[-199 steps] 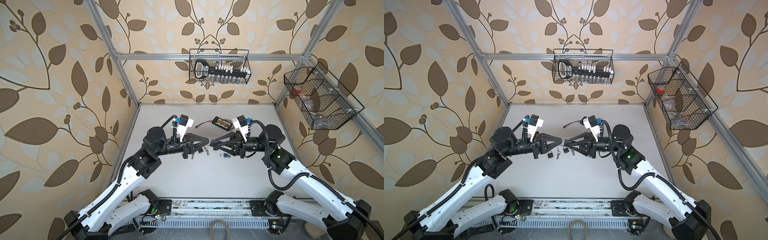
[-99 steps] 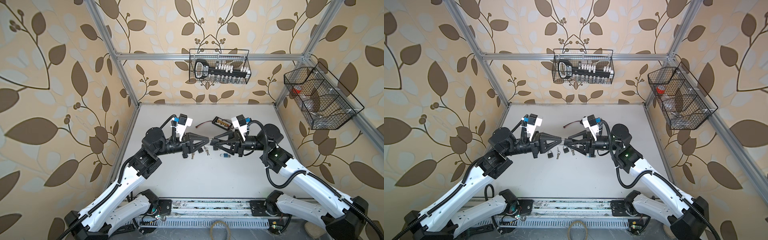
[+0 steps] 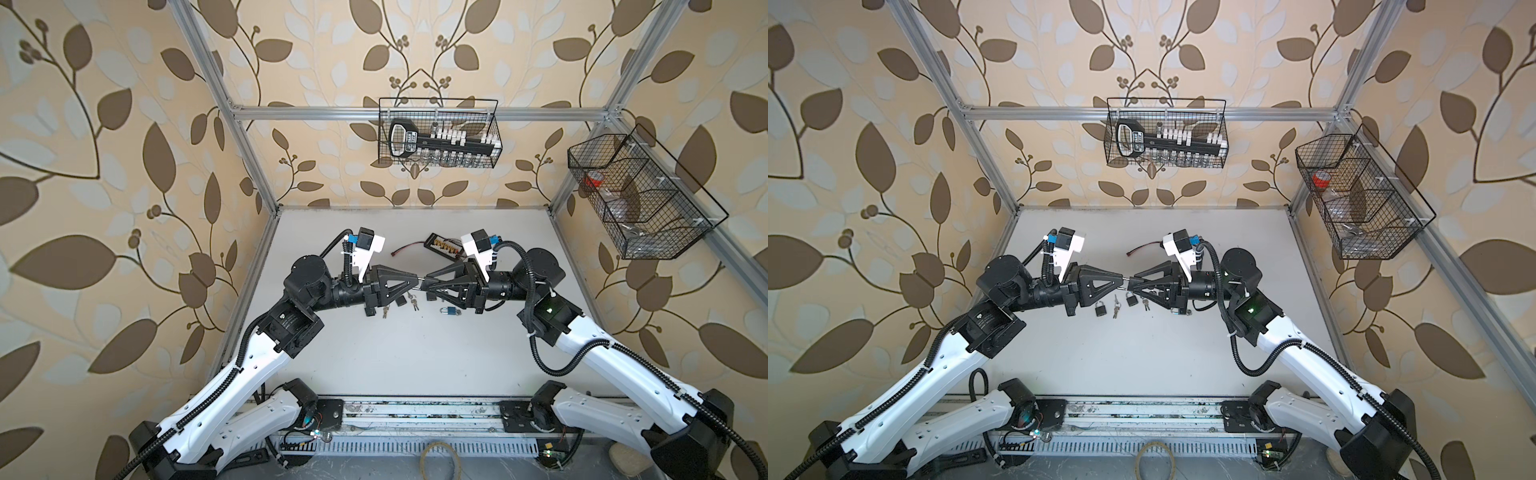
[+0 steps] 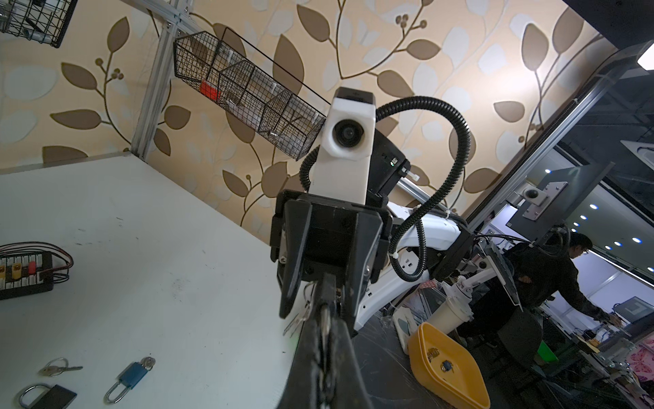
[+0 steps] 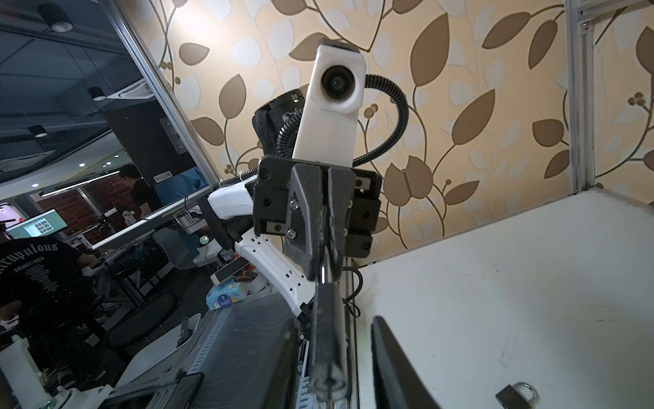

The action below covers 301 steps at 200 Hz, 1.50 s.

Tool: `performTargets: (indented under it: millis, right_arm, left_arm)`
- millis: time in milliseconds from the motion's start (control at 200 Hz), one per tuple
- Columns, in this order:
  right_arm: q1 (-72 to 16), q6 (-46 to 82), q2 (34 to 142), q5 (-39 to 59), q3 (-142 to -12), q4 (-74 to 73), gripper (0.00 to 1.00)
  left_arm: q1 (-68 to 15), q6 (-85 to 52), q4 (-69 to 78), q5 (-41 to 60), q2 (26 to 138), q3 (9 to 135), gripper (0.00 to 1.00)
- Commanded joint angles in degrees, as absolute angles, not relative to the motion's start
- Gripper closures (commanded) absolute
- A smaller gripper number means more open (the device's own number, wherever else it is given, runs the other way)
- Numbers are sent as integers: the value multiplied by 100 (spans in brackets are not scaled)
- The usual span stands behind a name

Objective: Lock with the key

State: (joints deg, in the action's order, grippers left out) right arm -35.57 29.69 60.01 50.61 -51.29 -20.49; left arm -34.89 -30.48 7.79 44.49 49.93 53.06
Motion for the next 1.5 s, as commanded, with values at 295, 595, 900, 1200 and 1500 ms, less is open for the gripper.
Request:
performTargets:
  millis: [295, 595, 900, 1200, 1500]
  right_arm:
    - [-3590, 2988, 6036, 5072, -5027, -2232, 72]
    - [-3586, 3000, 5944, 4999, -5027, -2203, 98]
    - [-3588, 3338, 5937, 5244, -5349, -1573, 100]
    - [-3583, 3558, 5909, 5231, -5474, -1379, 100]
    - [-3609, 3471, 5930, 5166, -5293, -1740, 82]
  left_arm:
    - [-3492, -3081, 1222, 4403, 4857, 5289, 100]
    - [-3490, -3046, 1146, 4312, 4834, 5266, 100]
    - [-3492, -2264, 38, 4111, 4779, 5555, 100]
    - [-3497, -2266, 108, 4096, 4814, 5572, 100]
    - [-3492, -2591, 517, 4135, 4790, 5483, 100]
